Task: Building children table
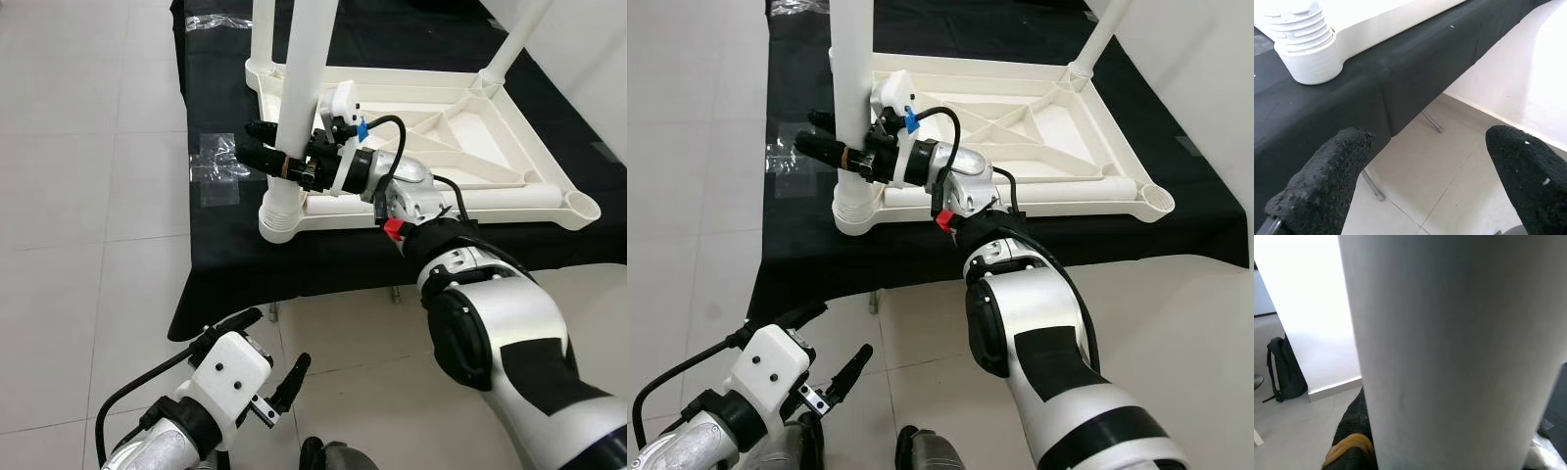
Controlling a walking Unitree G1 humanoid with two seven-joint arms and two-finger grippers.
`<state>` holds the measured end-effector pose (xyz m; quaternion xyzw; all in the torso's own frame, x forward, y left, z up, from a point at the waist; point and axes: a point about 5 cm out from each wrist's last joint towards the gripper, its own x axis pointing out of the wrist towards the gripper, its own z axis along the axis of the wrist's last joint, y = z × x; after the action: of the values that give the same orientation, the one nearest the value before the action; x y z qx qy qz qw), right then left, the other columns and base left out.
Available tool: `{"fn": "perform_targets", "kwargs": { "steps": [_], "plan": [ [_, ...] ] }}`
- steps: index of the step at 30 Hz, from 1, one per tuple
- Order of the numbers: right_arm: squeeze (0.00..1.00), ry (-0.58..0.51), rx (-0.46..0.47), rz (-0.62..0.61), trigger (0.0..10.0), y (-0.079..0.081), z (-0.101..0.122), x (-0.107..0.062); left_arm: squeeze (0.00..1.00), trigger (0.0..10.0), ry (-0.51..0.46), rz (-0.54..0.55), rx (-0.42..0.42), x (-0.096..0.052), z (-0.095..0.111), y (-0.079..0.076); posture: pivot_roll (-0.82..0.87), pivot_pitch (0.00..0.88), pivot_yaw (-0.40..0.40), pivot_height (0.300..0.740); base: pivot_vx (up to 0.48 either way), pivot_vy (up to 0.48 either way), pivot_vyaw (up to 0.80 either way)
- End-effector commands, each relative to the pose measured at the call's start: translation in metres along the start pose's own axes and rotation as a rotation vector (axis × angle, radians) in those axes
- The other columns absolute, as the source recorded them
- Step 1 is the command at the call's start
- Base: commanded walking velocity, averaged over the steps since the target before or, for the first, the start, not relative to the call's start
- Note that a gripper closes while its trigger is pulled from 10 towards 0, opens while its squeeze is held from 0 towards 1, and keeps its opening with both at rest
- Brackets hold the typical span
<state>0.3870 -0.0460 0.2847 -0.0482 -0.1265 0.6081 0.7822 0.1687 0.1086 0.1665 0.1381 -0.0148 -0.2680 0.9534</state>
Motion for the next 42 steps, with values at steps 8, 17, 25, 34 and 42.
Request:
{"fn": "perform_targets", "kwargs": {
  "steps": [8, 17, 25, 34, 42],
  "plan": [
    [0.0, 0.105, -0.007, 0.055, 0.0, 0.018, -0.029, 0.012, 0.0, 10.0, 0.03, -0.008, -0.011, -0.003, -0.005, -0.005, 0.22, 0.319, -0.188, 0.74, 0.0, 0.0, 0.0],
    [0.0, 0.151, -0.022, -0.27, 0.0, -0.003, -0.032, -0.002, 0.0, 10.0, 0.027, -0.011, -0.01, -0.001, -0.007, -0.006, 0.19, 0.291, -0.178, 0.74, 0.0, 0.0, 0.0],
    [0.0, 0.178, -0.011, -0.467, 0.0, -0.014, -0.036, -0.012, 0.0, 10.0, 0.021, -0.008, -0.002, 0.002, -0.008, -0.006, 0.18, 0.259, -0.177, 0.74, 0.0, 0.0, 0.0],
    [0.0, 0.129, 0.101, -1.093, 0.0, -0.025, -0.052, -0.027, 0.0, 10.0, 0.015, 0.024, 0.004, 0.014, -0.01, 0.002, 0.17, 0.234, -0.178, 0.74, 0.0, 0.0, 0.0],
    [0.0, 0.146, 0.2, -1.434, 0.0, -0.015, -0.073, -0.035, 0.0, 10.0, 0.017, 0.036, 0.003, 0.019, -0.014, 0.006, 0.17, 0.224, -0.184, 0.74, 0.0, 0.0, 0.0]
  ]
}}
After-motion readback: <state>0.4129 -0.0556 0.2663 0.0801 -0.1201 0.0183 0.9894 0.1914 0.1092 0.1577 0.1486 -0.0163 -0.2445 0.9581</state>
